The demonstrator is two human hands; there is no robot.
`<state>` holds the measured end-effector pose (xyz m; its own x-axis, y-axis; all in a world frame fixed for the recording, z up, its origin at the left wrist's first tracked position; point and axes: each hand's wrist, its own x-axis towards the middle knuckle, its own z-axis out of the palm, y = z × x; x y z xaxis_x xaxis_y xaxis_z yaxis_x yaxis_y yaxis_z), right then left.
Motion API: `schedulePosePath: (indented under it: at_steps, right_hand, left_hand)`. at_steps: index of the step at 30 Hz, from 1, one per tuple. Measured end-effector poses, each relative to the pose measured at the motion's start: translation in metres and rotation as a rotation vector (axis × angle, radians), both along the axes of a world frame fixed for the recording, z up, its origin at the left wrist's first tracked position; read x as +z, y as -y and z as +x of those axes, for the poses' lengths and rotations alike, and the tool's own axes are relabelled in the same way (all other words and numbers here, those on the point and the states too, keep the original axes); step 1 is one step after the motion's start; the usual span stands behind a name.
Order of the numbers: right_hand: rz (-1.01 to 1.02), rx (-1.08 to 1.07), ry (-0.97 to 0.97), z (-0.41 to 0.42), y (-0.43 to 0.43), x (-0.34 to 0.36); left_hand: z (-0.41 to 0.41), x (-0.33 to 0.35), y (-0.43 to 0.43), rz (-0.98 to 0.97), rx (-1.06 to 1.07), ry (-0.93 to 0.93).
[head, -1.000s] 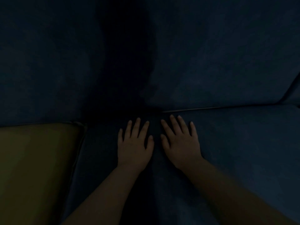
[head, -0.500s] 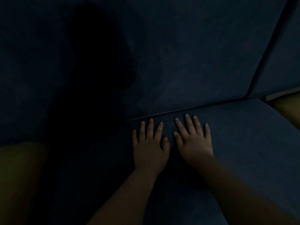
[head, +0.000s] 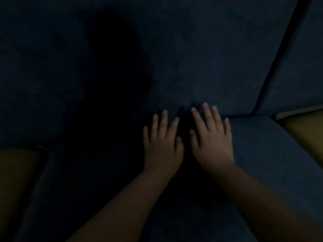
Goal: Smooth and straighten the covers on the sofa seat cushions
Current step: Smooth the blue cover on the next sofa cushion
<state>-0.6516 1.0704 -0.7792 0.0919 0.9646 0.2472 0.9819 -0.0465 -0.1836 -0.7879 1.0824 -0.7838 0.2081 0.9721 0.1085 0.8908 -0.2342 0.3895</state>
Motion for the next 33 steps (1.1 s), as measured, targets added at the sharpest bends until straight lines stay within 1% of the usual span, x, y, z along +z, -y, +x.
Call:
schedulePosePath:
  at_steps: [1, 2, 4, 5, 7, 11, 13, 15, 17, 19, 20, 21, 22, 24, 25, 26, 30, 33]
  right_hand:
    - [-0.043, -0.018, 0.001, 0.011, -0.001, 0.000]
    - [-0.142, -0.044, -0.011, 0.022, 0.000, -0.003]
    - [-0.378, -0.084, 0.019, 0.040, 0.007, -0.018]
    - [-0.456, -0.085, 0.041, 0.045, 0.013, -0.023]
    - [-0.475, -0.057, 0.055, 0.051, 0.016, -0.028]
    - [-0.488, 0.033, 0.004, 0.059, 0.014, -0.020]
    - [-0.451, 0.075, -0.016, 0.073, 0.011, -0.011]
    - [-0.280, 0.092, -0.058, 0.091, 0.006, 0.002]
    - [-0.116, 0.103, -0.118, 0.113, -0.004, 0.016]
    - [0.032, 0.069, -0.177, 0.138, -0.013, 0.023]
    - [0.080, 0.031, -0.199, 0.151, -0.015, 0.023]
    - [0.083, -0.012, -0.213, 0.166, -0.014, 0.017]
    - [0.033, -0.053, -0.206, 0.180, -0.009, 0.009]
    - [-0.182, -0.093, -0.130, 0.198, 0.008, -0.017]
    - [-0.291, -0.092, -0.094, 0.204, 0.017, -0.030]
    - [-0.353, -0.094, -0.078, 0.209, 0.021, -0.038]
    - [-0.408, -0.081, -0.070, 0.212, 0.020, -0.037]
    - [-0.520, -0.060, -0.049, 0.211, 0.017, -0.026]
  left_hand:
    - [0.013, 0.004, 0.000, 0.014, -0.014, 0.019]
    - [0.024, 0.001, 0.001, -0.017, -0.017, 0.012]
    - [0.036, -0.016, 0.005, -0.124, 0.003, -0.109]
    - [0.039, -0.026, 0.011, -0.163, 0.015, -0.191]
    - [0.042, -0.034, 0.014, -0.199, 0.037, -0.278]
    - [0.044, -0.025, 0.009, -0.270, 0.037, -0.308]
    - [0.051, -0.017, 0.010, -0.263, 0.028, -0.304]
    - [0.071, -0.008, 0.012, -0.205, -0.012, -0.279]
    - [0.107, 0.002, 0.009, -0.127, -0.056, -0.178]
    - [0.149, 0.010, 0.004, -0.088, -0.079, -0.060]
    - [0.166, 0.010, 0.002, -0.088, -0.083, -0.031]
    - [0.179, 0.006, 0.002, -0.098, -0.088, -0.027]
    - [0.190, -0.002, 0.003, -0.118, -0.097, -0.064]
    - [0.197, -0.024, 0.010, -0.156, -0.105, -0.212]
    - [0.198, -0.033, 0.013, -0.156, -0.087, -0.261]
    - [0.198, -0.038, 0.015, -0.157, -0.067, -0.285]
    - [0.202, -0.034, 0.016, -0.173, -0.065, -0.306]
    - [0.200, -0.031, 0.011, -0.194, -0.077, -0.326]
